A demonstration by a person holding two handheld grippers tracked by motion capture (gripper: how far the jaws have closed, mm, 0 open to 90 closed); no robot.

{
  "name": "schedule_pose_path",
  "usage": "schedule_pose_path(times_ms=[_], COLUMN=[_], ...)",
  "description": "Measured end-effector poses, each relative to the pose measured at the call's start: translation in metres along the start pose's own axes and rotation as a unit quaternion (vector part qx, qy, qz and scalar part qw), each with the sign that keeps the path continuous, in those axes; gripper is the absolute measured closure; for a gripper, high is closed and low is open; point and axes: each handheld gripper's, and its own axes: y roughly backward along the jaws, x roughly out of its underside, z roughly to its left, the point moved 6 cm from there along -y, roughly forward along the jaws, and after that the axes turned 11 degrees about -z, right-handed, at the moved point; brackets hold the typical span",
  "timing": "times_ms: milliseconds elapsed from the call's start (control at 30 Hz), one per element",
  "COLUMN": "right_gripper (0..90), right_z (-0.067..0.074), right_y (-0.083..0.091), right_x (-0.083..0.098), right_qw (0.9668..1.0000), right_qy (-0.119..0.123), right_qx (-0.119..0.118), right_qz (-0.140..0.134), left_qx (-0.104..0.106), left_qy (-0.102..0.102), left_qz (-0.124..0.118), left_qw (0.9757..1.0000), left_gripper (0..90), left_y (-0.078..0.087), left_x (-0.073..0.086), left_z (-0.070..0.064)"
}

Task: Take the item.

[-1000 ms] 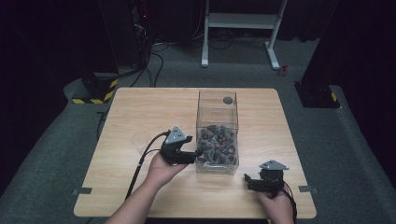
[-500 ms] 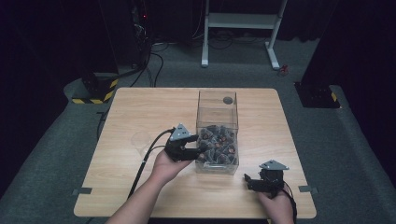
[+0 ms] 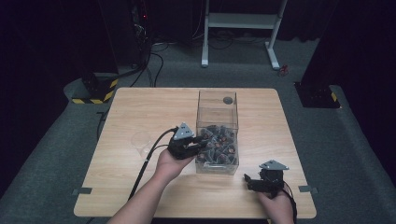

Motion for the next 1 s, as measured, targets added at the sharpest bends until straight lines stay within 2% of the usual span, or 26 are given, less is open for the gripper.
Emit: schedule_pose_path(times_ms=[267,433,567,1000], right_gripper=[8.5,8.5,8.4,8.5], right_z=[0.0,0.0,0.0001,0.0001], right_y=[0.0,0.0,0.0,0.0], right_x=[0.0,0.0,0.0,0.0], right_qw=[1.0,1.0,1.0,1.0], right_qy=[0.001,0.002,0.002,0.003], right_qx=[0.0,-0.001,-0.001,-0.002], right_qz=[0.0,0.0,0.0,0.0], left_qx=[0.003,0.005,0.005,0.007], left_qy=[-0.003,-0.005,-0.01,-0.007], left_qz=[0.006,0.001,-0.001,-0.02], left_qw=[1.0,1.0,0.9999,0.9998], left_gripper=[81.1,89.5,90.0,90.0], left_y=[-0.0018,-0.002,-0.0009,0.0074], left_x=[0.0026,0.0022,0.0015,-0.0053], left_z=[-0.0021,-0.0031,-0.0037,-0.0045])
